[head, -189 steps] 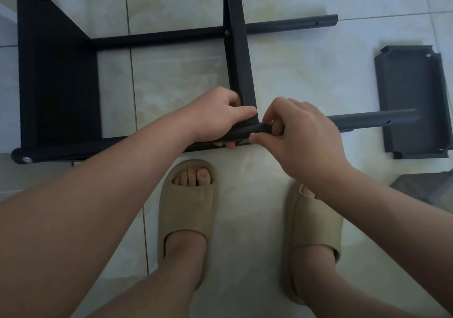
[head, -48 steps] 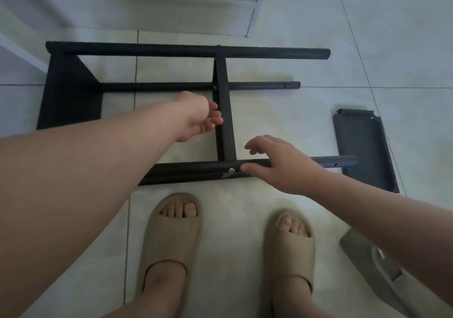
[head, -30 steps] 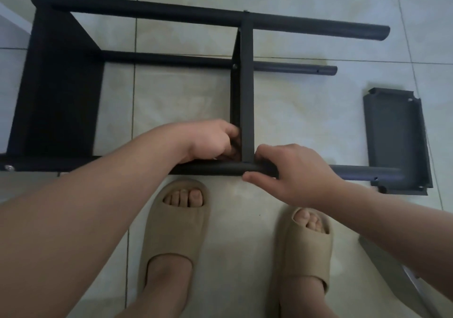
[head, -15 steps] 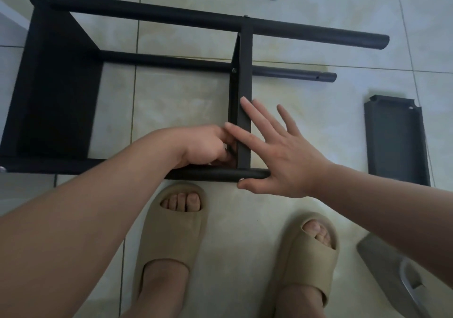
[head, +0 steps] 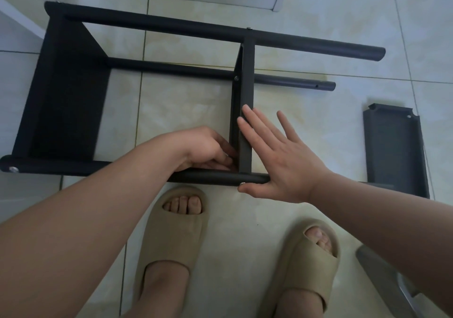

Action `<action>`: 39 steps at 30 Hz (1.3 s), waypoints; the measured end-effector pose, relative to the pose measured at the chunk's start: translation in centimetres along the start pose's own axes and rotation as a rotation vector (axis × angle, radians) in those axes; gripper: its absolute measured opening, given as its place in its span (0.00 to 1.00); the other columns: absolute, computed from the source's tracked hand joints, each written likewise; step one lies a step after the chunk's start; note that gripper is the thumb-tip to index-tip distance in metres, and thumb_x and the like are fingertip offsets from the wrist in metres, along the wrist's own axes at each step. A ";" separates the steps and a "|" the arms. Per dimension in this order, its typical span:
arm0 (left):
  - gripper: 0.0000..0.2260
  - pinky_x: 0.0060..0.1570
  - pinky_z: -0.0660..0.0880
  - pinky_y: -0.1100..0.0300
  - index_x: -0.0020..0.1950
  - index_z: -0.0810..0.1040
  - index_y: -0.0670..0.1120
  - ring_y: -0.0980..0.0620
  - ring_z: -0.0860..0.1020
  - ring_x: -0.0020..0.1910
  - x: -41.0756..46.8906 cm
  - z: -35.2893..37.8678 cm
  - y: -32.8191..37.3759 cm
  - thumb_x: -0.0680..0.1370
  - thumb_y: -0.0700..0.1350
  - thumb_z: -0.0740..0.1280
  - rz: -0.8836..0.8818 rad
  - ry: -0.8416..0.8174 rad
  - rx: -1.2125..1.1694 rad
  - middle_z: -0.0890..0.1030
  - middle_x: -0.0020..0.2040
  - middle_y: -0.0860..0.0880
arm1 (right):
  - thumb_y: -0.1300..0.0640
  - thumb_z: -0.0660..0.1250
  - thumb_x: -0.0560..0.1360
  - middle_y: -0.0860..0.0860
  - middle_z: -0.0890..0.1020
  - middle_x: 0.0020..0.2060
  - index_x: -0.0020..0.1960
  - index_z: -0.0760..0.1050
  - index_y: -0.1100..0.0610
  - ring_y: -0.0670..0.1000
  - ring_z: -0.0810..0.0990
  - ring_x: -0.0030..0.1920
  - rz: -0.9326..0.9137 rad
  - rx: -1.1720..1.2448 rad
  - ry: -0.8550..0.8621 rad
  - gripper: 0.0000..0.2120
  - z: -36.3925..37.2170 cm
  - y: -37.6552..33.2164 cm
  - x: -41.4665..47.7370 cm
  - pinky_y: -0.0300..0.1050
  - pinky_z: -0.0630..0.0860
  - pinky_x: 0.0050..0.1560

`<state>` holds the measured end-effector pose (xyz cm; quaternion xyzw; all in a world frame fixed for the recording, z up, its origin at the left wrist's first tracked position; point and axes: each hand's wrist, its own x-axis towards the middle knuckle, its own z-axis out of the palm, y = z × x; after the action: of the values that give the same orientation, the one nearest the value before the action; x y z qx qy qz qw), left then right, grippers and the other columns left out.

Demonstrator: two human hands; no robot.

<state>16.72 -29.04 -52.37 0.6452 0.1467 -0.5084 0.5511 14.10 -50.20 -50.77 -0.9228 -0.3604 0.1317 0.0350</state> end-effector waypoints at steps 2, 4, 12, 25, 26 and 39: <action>0.09 0.39 0.81 0.64 0.55 0.81 0.42 0.49 0.87 0.44 0.1 -0.1 0.0 0.78 0.32 0.67 -0.007 -0.003 -0.053 0.87 0.46 0.41 | 0.24 0.52 0.74 0.55 0.41 0.82 0.83 0.43 0.59 0.54 0.42 0.82 0.006 -0.001 0.018 0.53 0.1 0.0 0.0 0.62 0.44 0.80; 0.08 0.38 0.81 0.63 0.55 0.82 0.41 0.49 0.87 0.44 0.2 -0.1 -0.1 0.78 0.34 0.69 0.000 -0.004 -0.037 0.87 0.46 0.42 | 0.24 0.52 0.74 0.56 0.42 0.82 0.83 0.43 0.61 0.54 0.43 0.82 0.003 -0.005 0.027 0.53 0.2 0.0 0.0 0.63 0.45 0.80; 0.06 0.47 0.82 0.60 0.51 0.84 0.42 0.50 0.86 0.44 0.9 -0.1 -0.1 0.77 0.34 0.70 0.024 0.004 0.041 0.87 0.45 0.43 | 0.24 0.53 0.73 0.57 0.42 0.82 0.82 0.43 0.62 0.54 0.42 0.82 0.023 -0.006 0.031 0.54 0.2 0.0 -0.1 0.62 0.45 0.80; 0.06 0.45 0.81 0.60 0.45 0.84 0.42 0.51 0.83 0.37 1.5 0.3 -0.3 0.76 0.33 0.68 0.051 -0.037 0.121 0.85 0.39 0.43 | 0.25 0.55 0.72 0.55 0.43 0.82 0.83 0.45 0.62 0.52 0.46 0.82 0.023 0.023 0.046 0.55 0.3 0.0 0.0 0.61 0.48 0.80; 0.07 0.44 0.81 0.60 0.45 0.84 0.41 0.51 0.83 0.37 1.5 0.3 -0.3 0.76 0.32 0.68 0.051 -0.042 0.117 0.85 0.39 0.44 | 0.25 0.55 0.72 0.55 0.43 0.82 0.83 0.45 0.62 0.52 0.46 0.82 0.023 0.021 0.046 0.55 0.3 0.0 -0.1 0.61 0.48 0.80; 0.05 0.42 0.81 0.59 0.45 0.84 0.39 0.48 0.85 0.39 1.2 -0.1 -0.3 0.75 0.32 0.68 0.008 -0.157 -0.012 0.86 0.41 0.42 | 0.25 0.56 0.72 0.56 0.45 0.82 0.82 0.46 0.62 0.51 0.47 0.82 0.032 0.018 0.040 0.55 0.0 -0.2 -0.1 0.60 0.48 0.80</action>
<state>17.10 -29.30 -53.57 0.6005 0.1034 -0.5546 0.5667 13.94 -50.14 -50.75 -0.9306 -0.3435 0.1168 0.0486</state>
